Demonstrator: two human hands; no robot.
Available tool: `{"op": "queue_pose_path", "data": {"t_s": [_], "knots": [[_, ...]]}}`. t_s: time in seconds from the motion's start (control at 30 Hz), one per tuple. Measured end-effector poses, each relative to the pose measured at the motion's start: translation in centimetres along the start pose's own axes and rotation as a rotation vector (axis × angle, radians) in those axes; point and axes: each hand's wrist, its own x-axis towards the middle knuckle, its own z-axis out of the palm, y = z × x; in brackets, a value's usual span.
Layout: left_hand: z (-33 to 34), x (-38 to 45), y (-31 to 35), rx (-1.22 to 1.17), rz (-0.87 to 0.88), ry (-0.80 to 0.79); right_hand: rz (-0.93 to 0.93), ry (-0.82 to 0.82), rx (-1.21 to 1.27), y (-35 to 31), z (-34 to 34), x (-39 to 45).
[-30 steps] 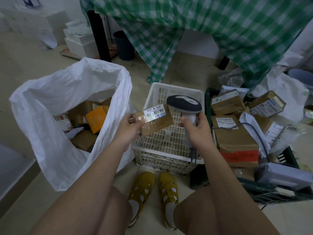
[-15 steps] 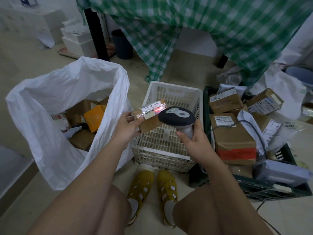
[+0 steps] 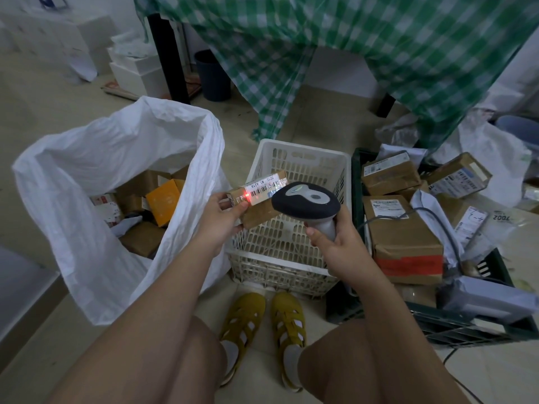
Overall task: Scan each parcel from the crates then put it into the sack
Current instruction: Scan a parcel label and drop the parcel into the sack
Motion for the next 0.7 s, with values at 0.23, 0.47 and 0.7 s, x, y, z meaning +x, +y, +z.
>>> {"op": "queue_pose_path", "data": {"t_s": [0.23, 0.47, 0.7], "knots": [[0.1, -0.7, 0.5, -0.004, 0.005, -0.008, 0.009, 0.043, 0.043, -0.5, 0.1, 0.0], [-1.3, -3.6, 2.2, -0.085, 0.087, 0.031, -0.023, 0.296, 0.176, -2.6, 2.0, 1.9], [-8.2, -5.5, 4.6, -0.326, 0.279, 0.356, -0.046, 0.297, 0.269, -5.0, 7.2, 5.0]]}}
